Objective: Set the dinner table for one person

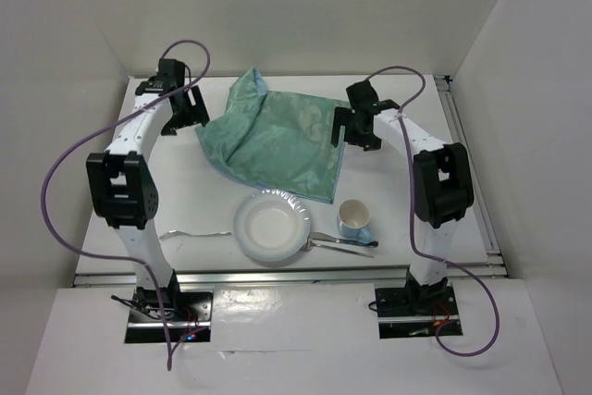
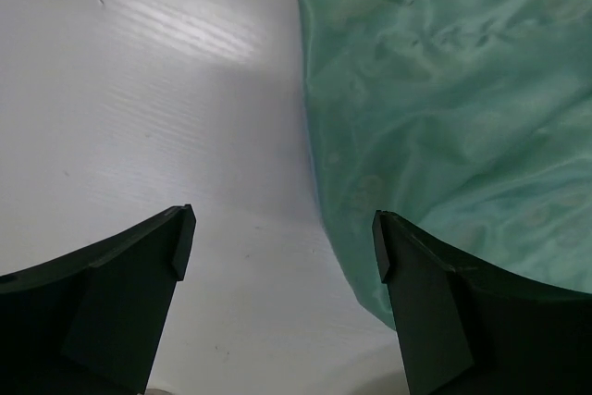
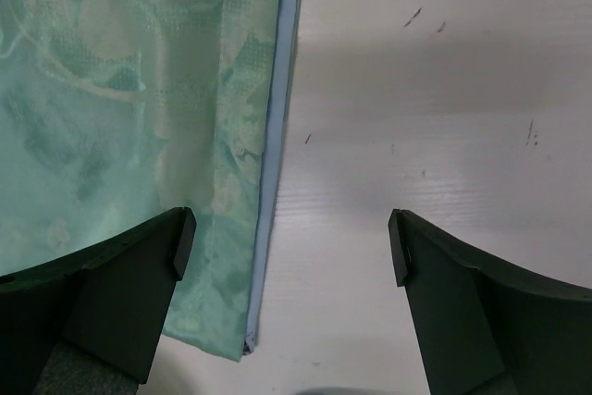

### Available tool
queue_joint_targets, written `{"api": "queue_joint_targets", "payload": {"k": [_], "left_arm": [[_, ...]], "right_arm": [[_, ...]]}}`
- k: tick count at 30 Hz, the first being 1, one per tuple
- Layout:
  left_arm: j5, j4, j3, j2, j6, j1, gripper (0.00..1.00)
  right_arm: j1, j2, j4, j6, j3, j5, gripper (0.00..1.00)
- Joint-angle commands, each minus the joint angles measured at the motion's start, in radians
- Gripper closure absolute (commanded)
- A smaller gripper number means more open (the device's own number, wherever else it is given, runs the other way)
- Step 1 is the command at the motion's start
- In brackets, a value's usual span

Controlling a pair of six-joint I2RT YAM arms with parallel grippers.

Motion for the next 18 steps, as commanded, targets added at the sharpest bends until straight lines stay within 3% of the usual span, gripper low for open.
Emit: {"api": "queue_joint_targets", "payload": {"k": [1,11,18], "left_arm": [[0.17,-0.08,0.011,0.099,-0.057,0.031,0.04],[0.253,-0.068,0.157,0.344,-0.11,0.074,0.04],[0.188,-0.059,0.213,0.442,-0.133,0.065,0.05]], "right_arm": [[0.015,-0.08,0.074,-0.013,-0.038,-0.044,0.01],[0.015,-0.08,0.074,-0.013,-0.069,-0.067,0.01],[0.024,-0.1,0.074,-0.004,-0.098,-0.036,0.01]]}}
